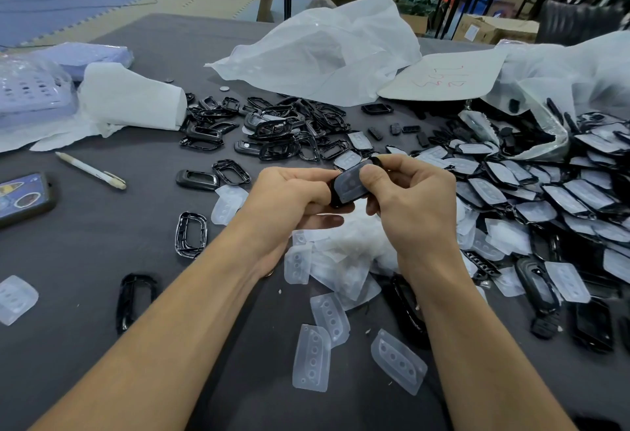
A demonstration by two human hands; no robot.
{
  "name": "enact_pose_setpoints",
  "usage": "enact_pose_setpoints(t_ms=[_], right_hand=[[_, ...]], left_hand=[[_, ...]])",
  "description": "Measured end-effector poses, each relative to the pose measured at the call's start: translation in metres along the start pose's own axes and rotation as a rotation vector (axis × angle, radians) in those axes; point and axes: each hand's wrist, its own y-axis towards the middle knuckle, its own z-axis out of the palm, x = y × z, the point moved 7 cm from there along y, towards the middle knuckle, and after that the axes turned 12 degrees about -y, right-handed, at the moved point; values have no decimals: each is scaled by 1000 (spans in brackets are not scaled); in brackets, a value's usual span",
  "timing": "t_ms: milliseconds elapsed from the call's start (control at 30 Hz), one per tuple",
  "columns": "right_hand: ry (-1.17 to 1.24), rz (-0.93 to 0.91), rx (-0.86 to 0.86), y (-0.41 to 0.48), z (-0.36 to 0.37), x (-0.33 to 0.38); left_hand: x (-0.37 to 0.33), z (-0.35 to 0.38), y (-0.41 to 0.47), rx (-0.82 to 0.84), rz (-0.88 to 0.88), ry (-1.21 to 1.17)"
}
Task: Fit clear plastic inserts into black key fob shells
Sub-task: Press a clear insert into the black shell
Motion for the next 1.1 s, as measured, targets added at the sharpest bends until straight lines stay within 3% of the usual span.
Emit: enact_pose_setpoints(t_ms=[233, 1100], right_hand=[[-1, 4, 6, 1, 0, -1], [-29, 0, 26, -1, 1, 1]], left_hand=[[4, 1, -3, 7, -61, 63], [1, 0, -3, -34, 11, 113]])
